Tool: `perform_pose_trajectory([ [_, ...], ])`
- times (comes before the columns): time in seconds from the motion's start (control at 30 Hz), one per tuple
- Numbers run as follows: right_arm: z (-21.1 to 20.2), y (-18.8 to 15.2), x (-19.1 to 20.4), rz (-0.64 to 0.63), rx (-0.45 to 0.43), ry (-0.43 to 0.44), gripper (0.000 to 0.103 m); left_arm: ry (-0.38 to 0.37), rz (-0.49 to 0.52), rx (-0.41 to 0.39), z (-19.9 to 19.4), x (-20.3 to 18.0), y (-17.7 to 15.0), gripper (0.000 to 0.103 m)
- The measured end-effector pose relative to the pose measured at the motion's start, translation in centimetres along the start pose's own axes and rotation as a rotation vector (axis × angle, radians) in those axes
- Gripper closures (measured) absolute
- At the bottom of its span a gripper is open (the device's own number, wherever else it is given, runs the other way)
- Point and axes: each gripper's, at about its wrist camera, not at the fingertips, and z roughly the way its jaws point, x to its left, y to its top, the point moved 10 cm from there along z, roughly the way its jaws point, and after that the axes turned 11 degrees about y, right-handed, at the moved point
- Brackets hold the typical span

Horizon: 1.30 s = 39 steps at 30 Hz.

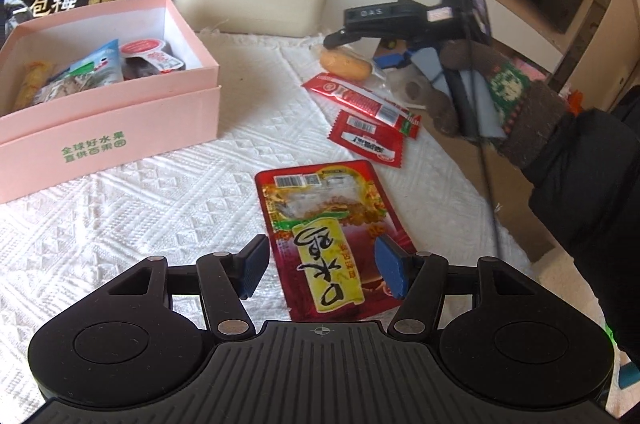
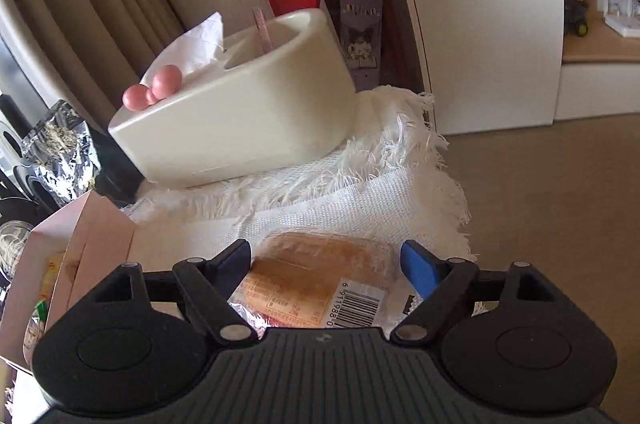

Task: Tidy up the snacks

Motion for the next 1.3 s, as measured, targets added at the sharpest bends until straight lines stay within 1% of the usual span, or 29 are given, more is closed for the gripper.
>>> perform_pose_trajectory([
  [0.1, -2.0, -2.5, 2.2, -0.011, 0.019, 0.103, 0.025, 0.0, -0.013, -0.001, 0.6, 0.2, 0.3, 0.039],
  [0.13, -2.7, -3.6, 3.0, -0.017, 0.023, 0.127, 0.029, -0.006, -0.011, -0.003, 0.9, 0.1, 0.4, 0.039],
  [0.3, -6.4, -7.8, 6.1, -0.088, 0.046, 0.151, 0.029, -0.035, 0.03, -0.003, 1.6, -1.6, 0.3, 0.039],
  [0.4, -8.1, -9.7, 7.2, -0.056, 0.069, 0.198, 0.028, -0.028, 0.074, -0.014, 1.4, -2.5, 0.0, 0.039],
  [0.43, -8.6, -10.6, 7.7, -0.021, 0.095, 0.239, 0.026, -0.028, 0.082, -0.017, 1.3, -2.6, 0.0, 0.039],
  [0.5, -9.4, -11.9, 8.6, 0.008, 0.121, 0.296, 0.026, -0.028, 0.095, -0.024, 1.1, -3.1, -0.1, 0.039],
  [0.53, -10.0, -12.5, 9.1, -0.016, 0.119, 0.295, 0.026, -0.03, 0.105, -0.026, 1.0, -3.4, -0.1, 0.039],
  [0.57, -10.4, -12.8, 9.5, -0.058, 0.11, 0.274, 0.026, -0.033, 0.117, -0.027, 1.0, -3.8, -0.2, 0.039],
  [0.63, -11.1, -13.5, 10.2, -0.156, 0.087, 0.204, 0.026, -0.03, 0.15, -0.031, 0.9, -4.7, -0.5, 0.039],
  [0.73, -11.7, -14.2, 10.3, -0.318, 0.049, 0.059, 0.026, 0.026, 0.222, -0.055, 1.2, -5.4, -0.8, 0.039],
  [0.77, -11.9, -14.4, 10.1, -0.349, 0.038, 0.019, 0.025, 0.045, 0.233, -0.058, 1.3, -5.3, -0.8, 0.039],
  [0.8, -12.2, -14.6, 9.8, -0.357, 0.029, 0.001, 0.025, 0.064, 0.234, -0.058, 1.4, -5.1, -0.8, 0.039],
  [0.83, -12.5, -14.6, 9.5, -0.342, 0.025, 0.003, 0.025, 0.084, 0.23, -0.054, 1.6, -4.7, -0.8, 0.039],
  [0.87, -12.8, -14.7, 9.3, -0.316, 0.026, 0.011, 0.025, 0.098, 0.217, -0.049, 1.7, -4.2, -0.8, 0.035],
  [0.93, -13.2, -15.2, 8.9, -0.271, 0.027, 0.033, 0.025, 0.094, 0.182, -0.038, 1.8, -3.2, -0.6, 0.034],
  [1.03, -13.5, -16.5, 9.1, -0.258, 0.028, 0.066, 0.025, 0.103, 0.156, -0.029, 1.7, -2.3, -0.5, 0.032],
  [1.07, -13.5, -16.8, 9.4, -0.261, 0.031, 0.071, 0.025, 0.093, 0.15, -0.025, 1.7, -2.4, -0.5, 0.035],
  [1.13, -13.6, -17.1, 9.6, -0.254, 0.024, 0.071, 0.025, 0.061, 0.149, -0.016, 1.8, -2.9, -0.5, 0.034],
  [1.27, -13.7, -17.0, 9.2, -0.2, 0.01, 0.063, 0.025, 0.088, 0.164, -0.027, 2.4, -3.3, 0.0, 0.035],
  [1.3, -13.7, -17.0, 9.1, -0.196, 0.007, 0.061, 0.025, 0.096, 0.161, -0.029, 2.7, -3.2, 0.1, 0.033],
])
